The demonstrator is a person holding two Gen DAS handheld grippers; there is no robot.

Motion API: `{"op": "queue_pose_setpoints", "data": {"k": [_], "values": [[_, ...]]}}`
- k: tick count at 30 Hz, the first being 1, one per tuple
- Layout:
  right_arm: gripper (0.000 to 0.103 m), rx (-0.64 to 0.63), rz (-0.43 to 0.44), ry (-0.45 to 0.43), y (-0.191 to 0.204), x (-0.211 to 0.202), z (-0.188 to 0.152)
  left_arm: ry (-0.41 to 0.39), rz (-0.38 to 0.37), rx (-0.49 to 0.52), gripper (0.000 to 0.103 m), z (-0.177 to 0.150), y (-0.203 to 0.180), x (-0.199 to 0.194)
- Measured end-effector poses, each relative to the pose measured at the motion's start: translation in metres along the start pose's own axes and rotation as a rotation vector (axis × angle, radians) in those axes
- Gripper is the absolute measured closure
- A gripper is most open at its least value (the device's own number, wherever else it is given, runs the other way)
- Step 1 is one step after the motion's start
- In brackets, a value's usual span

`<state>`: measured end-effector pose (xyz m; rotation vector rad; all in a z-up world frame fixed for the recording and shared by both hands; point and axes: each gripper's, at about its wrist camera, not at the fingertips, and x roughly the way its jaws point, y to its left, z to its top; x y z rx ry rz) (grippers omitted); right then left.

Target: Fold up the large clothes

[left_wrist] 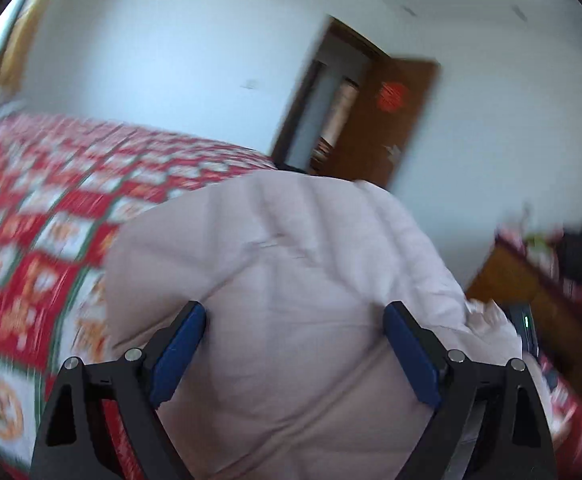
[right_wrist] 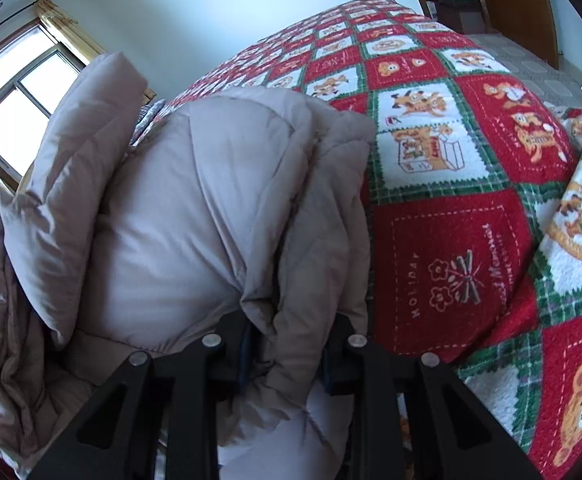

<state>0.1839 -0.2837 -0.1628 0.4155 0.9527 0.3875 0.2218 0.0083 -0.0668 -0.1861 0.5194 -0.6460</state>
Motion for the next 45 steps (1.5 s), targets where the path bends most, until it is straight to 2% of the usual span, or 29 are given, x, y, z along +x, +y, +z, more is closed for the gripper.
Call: {"op": "queue_pose_setpoints", "data": {"k": [3, 6, 10, 14, 17, 19, 21, 23, 25, 27, 29, 34, 35, 36, 37, 38, 40, 42, 44, 45], "values": [[0.077, 0.012, 0.024, 0.026, -0.005, 0.006, 0.005, 0.083, -0.046, 0.144, 0.012, -0.001, -0.036, 0.025], [0.077, 0.017, 0.035, 0.044, -0.008, 0.011, 0.008, 0.141, -0.099, 0.243, 0.012, -0.005, -0.062, 0.048], [0.077, 0.083, 0.093, 0.052, -0.024, 0.013, 0.012, 0.235, -0.111, 0.288, 0.012, -0.009, -0.069, 0.078], [0.077, 0.139, 0.117, 0.024, -0.037, 0.008, 0.012, 0.262, -0.1, 0.29, 0.01, -0.022, -0.061, 0.083], [0.077, 0.141, 0.069, -0.007, -0.044, -0.008, 0.011, 0.308, -0.055, 0.345, 0.009, -0.027, -0.069, 0.086], [0.073, 0.134, 0.028, -0.031, -0.045, -0.025, 0.009, 0.322, -0.027, 0.383, 0.009, -0.031, -0.079, 0.089], [0.049, 0.113, -0.049, -0.073, -0.044, -0.052, 0.01, 0.319, -0.013, 0.4, 0.009, -0.035, -0.083, 0.088], [0.048, 0.071, -0.077, -0.145, -0.037, -0.079, 0.014, 0.318, -0.008, 0.406, 0.009, -0.035, -0.084, 0.088], [0.048, 0.023, -0.036, -0.211, -0.021, -0.101, 0.026, 0.321, 0.005, 0.421, 0.009, -0.036, -0.088, 0.088], [0.048, -0.064, -0.037, -0.224, 0.004, -0.1, 0.042, 0.323, 0.026, 0.446, 0.009, -0.038, -0.093, 0.09], [0.048, -0.158, -0.112, -0.193, 0.028, -0.08, 0.059, 0.315, 0.04, 0.463, 0.009, -0.039, -0.095, 0.089], [0.048, -0.183, -0.08, -0.072, 0.032, -0.028, 0.079, 0.275, 0.042, 0.459, 0.009, -0.04, -0.091, 0.082], [0.05, -0.181, -0.064, -0.059, 0.031, -0.024, 0.076, 0.268, 0.043, 0.459, 0.009, -0.04, -0.09, 0.082], [0.059, -0.175, -0.056, -0.044, 0.027, -0.016, 0.072, 0.262, 0.046, 0.459, 0.009, -0.04, -0.09, 0.081], [0.065, -0.175, -0.075, -0.044, 0.025, -0.015, 0.066, 0.25, 0.054, 0.464, 0.009, -0.04, -0.091, 0.079], [0.073, -0.161, -0.129, -0.047, 0.021, -0.011, 0.063, 0.226, 0.067, 0.474, 0.009, -0.041, -0.093, 0.075], [0.076, -0.084, -0.121, -0.064, 0.022, -0.018, 0.049, 0.162, 0.109, 0.494, 0.009, -0.043, -0.096, 0.063], [0.077, -0.024, -0.11, -0.096, 0.016, -0.023, 0.038, 0.108, 0.115, 0.491, 0.009, -0.042, -0.096, 0.045], [0.077, 0.01, -0.116, -0.122, 0.01, -0.024, 0.027, 0.091, 0.069, 0.419, 0.009, -0.037, -0.084, 0.025], [0.077, 0.033, -0.113, -0.132, 0.008, -0.021, 0.024, 0.074, 0.044, 0.33, 0.009, -0.03, -0.069, 0.01]]}}
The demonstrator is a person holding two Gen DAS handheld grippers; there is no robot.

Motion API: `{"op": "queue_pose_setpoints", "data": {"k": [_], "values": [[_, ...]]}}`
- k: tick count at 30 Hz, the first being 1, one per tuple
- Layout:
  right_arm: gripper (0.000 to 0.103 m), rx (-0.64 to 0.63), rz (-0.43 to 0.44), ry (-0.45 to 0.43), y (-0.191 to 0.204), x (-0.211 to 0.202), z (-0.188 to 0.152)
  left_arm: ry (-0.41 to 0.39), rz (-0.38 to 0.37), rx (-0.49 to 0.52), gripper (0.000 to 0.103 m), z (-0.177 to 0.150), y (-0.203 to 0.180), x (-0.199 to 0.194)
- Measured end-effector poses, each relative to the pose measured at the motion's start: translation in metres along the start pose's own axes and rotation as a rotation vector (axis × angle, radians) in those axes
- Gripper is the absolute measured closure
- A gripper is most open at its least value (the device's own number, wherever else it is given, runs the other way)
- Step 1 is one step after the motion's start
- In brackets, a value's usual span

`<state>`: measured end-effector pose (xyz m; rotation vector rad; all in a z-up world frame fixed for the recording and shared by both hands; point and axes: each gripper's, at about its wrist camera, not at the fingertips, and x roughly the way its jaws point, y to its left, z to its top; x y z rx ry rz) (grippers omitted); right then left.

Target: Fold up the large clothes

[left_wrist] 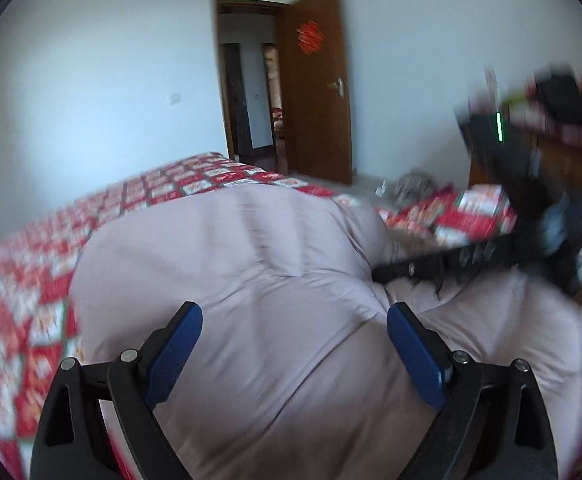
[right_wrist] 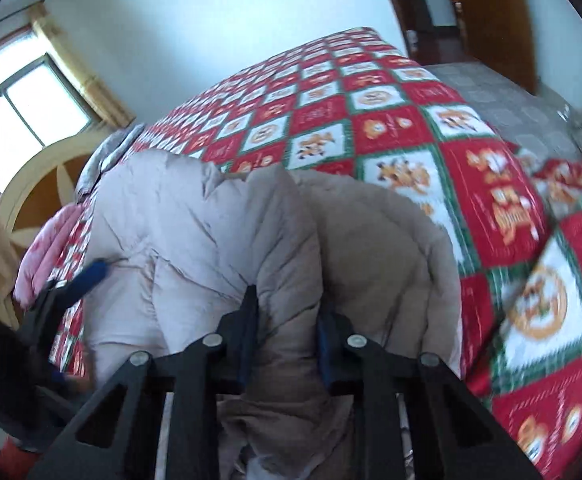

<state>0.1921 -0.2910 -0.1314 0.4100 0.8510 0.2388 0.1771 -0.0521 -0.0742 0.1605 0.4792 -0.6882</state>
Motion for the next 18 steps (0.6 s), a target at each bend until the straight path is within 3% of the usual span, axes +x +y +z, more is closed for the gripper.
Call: {"op": "queue_pose_setpoints", "data": {"k": [2, 5, 6, 8, 9, 11, 13, 16, 18], "values": [[0.08, 0.061, 0.014, -0.023, -0.009, -0.003, -0.008, -0.036, 0.019, -0.12, 0.009, -0.001, 0.028, -0.017], [0.08, 0.107, -0.01, -0.067, -0.01, -0.002, -0.018, -0.079, 0.149, -0.295, 0.009, -0.002, 0.077, -0.03], [0.08, 0.115, -0.016, -0.078, -0.008, -0.002, -0.02, -0.075, 0.192, -0.353, 0.009, -0.002, 0.091, -0.027], [0.08, 0.165, 0.012, -0.093, -0.014, 0.001, -0.023, -0.022, 0.191, -0.415, 0.009, 0.0, 0.101, -0.006], [0.079, 0.182, 0.029, -0.087, -0.017, 0.002, -0.024, 0.034, 0.166, -0.42, 0.009, 0.001, 0.098, 0.014], [0.078, 0.184, 0.049, -0.059, -0.019, 0.004, -0.019, 0.15, 0.159, -0.323, 0.009, -0.003, 0.075, 0.048], [0.075, 0.138, 0.017, -0.03, -0.016, 0.0, -0.012, 0.172, 0.239, -0.201, 0.009, -0.002, 0.052, 0.064], [0.065, 0.08, -0.007, -0.018, -0.013, -0.015, -0.003, 0.2, 0.224, -0.188, 0.008, -0.002, 0.053, 0.067], [0.038, 0.043, -0.071, -0.042, -0.01, -0.031, 0.003, 0.199, 0.205, -0.199, 0.008, -0.005, 0.059, 0.066]]}}
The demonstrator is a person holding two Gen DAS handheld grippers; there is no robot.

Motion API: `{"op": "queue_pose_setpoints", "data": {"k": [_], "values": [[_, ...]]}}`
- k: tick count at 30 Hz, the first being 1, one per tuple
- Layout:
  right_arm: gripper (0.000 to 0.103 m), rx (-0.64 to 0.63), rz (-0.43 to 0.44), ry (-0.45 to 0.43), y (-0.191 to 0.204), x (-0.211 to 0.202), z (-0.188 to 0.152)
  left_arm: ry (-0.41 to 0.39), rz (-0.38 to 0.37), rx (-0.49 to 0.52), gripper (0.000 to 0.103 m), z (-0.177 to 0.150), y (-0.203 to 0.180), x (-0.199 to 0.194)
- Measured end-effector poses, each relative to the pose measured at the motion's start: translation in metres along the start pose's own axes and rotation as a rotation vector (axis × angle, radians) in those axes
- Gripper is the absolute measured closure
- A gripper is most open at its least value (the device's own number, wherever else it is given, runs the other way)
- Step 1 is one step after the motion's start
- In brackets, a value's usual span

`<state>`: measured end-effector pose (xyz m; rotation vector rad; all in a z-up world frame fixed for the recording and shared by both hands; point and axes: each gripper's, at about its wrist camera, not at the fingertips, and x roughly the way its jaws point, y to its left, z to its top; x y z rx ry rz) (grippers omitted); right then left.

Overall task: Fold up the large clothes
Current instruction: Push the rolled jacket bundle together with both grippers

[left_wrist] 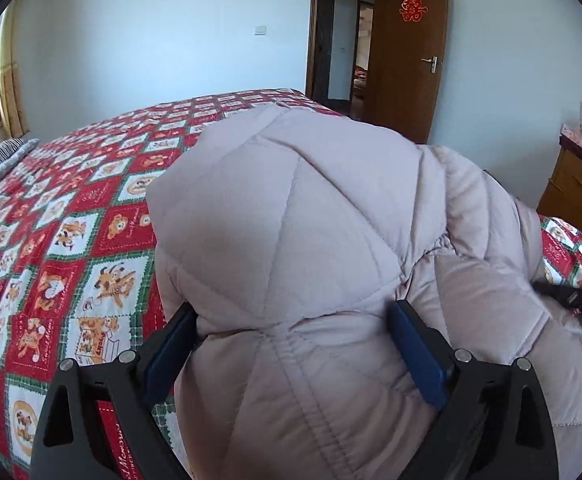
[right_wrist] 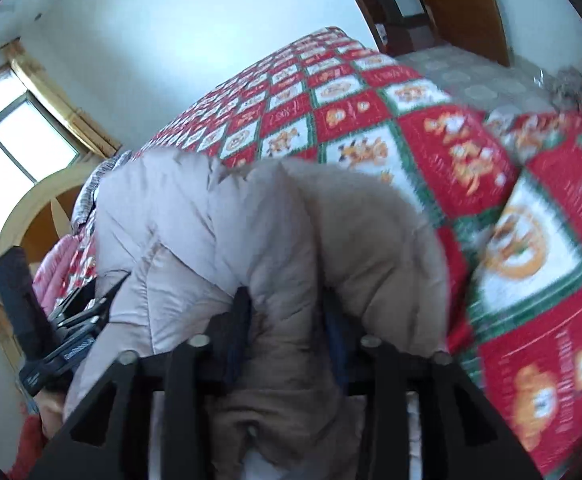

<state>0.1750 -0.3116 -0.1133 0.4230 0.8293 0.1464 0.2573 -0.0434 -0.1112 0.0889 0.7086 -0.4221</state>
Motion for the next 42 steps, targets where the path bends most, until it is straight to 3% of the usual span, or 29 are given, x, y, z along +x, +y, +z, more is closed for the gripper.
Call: {"op": "queue_pose_setpoints", "data": {"k": [2, 4, 7, 9, 15, 18, 22, 29, 32, 33, 37, 41, 42], "values": [[0.021, -0.069, -0.076, -0.064, 0.006, -0.019, 0.005, 0.002, -0.006, -0.009, 0.008, -0.007, 0.001, 0.0], [0.009, -0.112, -0.084, -0.081, 0.01, -0.024, 0.006, 0.004, 0.004, 0.0, 0.008, -0.006, -0.001, 0.001], [0.007, -0.137, -0.059, 0.002, 0.011, -0.005, 0.008, 0.004, 0.019, 0.02, 0.008, -0.007, -0.003, 0.001], [0.0, -0.151, -0.095, 0.061, 0.007, 0.013, 0.006, 0.006, 0.014, 0.018, 0.008, -0.006, -0.002, 0.001], [0.0, 0.041, 0.082, 0.151, -0.027, 0.034, -0.005, 0.004, -0.013, 0.002, 0.008, -0.007, 0.003, 0.002], [0.0, -0.031, 0.083, 0.144, -0.01, 0.039, -0.01, 0.009, -0.054, -0.029, 0.008, -0.008, 0.01, 0.005], [0.001, -0.046, 0.21, 0.191, 0.008, 0.05, -0.017, 0.034, -0.15, -0.103, 0.005, -0.011, 0.035, 0.011], [0.001, -0.088, 0.153, 0.181, 0.017, 0.055, -0.022, 0.049, -0.126, -0.119, 0.003, -0.009, 0.035, 0.016], [0.001, -0.101, 0.152, 0.182, 0.02, 0.054, -0.025, 0.043, -0.123, -0.166, 0.003, -0.011, 0.047, 0.003], [0.002, -0.104, 0.148, 0.179, 0.02, 0.052, -0.026, 0.01, -0.118, -0.223, 0.003, -0.016, 0.059, -0.012], [0.001, -0.093, 0.167, 0.18, 0.013, 0.048, -0.026, -0.04, -0.181, -0.42, 0.003, -0.045, 0.097, -0.05], [0.0, -0.076, 0.197, 0.187, 0.012, 0.053, -0.021, 0.02, -0.244, -0.425, 0.003, -0.06, 0.096, -0.045], [0.0, -0.074, 0.2, 0.185, 0.011, 0.055, -0.02, 0.029, -0.301, -0.448, 0.003, -0.061, 0.092, -0.039]]}}
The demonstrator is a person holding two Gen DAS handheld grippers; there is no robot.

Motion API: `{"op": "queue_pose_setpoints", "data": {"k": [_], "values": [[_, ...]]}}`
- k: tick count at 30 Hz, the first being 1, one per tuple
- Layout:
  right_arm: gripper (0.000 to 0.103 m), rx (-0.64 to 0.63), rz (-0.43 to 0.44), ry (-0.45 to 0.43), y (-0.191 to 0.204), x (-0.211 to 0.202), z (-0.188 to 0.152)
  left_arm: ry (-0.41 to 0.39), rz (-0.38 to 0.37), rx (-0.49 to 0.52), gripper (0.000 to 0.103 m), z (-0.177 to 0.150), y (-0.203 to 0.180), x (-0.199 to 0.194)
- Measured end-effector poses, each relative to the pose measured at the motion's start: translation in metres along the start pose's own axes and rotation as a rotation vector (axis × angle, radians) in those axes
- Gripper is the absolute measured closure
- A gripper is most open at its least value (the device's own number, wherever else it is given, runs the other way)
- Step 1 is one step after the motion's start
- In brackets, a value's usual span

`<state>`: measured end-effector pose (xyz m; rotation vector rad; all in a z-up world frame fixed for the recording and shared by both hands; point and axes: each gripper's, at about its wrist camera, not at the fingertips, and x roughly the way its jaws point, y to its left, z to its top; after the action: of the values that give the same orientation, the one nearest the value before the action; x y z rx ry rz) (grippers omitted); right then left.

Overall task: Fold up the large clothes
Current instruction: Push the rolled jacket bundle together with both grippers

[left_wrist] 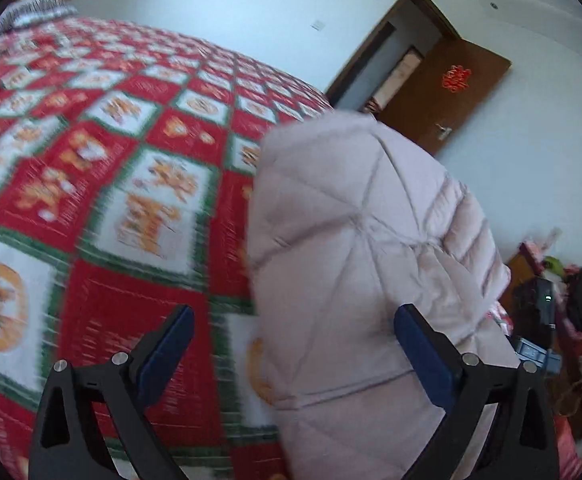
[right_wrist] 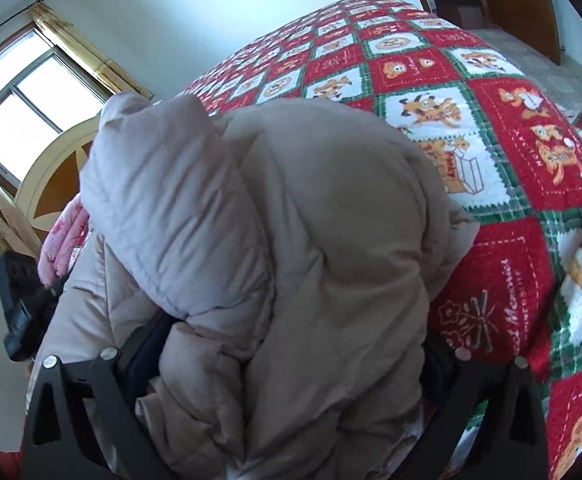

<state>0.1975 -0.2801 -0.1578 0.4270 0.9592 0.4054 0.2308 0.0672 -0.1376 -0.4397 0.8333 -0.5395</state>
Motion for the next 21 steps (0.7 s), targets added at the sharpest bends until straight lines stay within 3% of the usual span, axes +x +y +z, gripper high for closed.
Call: {"op": "queue_pose_setpoints", "data": {"k": [3, 6, 9, 13, 15, 18, 21], "values": [[0.0, -0.002, 0.005, -0.006, -0.001, 0.001, 0.002, 0.111, -0.142, -0.068, 0.001, -0.004, -0.012, 0.032], [0.0, 0.009, 0.039, 0.001, -0.003, -0.001, 0.001, 0.13, -0.106, 0.022, 0.001, -0.007, -0.029, 0.046], [0.001, 0.001, 0.066, 0.028, 0.007, 0.001, -0.001, 0.166, -0.175, 0.02, 0.001, -0.005, -0.019, 0.05], [0.001, -0.031, 0.128, 0.055, 0.037, 0.001, -0.021, 0.152, -0.256, 0.035, 0.012, -0.005, -0.005, 0.029], [0.002, -0.018, 0.168, 0.061, 0.039, 0.002, -0.032, 0.15, -0.265, 0.049, 0.013, -0.006, 0.001, 0.017], [0.0, 0.033, 0.153, 0.01, 0.029, 0.006, -0.032, 0.173, -0.245, 0.019, 0.013, -0.008, 0.009, 0.017], [0.0, 0.038, 0.132, -0.031, 0.027, 0.008, -0.029, 0.157, -0.198, 0.034, 0.005, -0.007, 0.005, 0.025]]}}
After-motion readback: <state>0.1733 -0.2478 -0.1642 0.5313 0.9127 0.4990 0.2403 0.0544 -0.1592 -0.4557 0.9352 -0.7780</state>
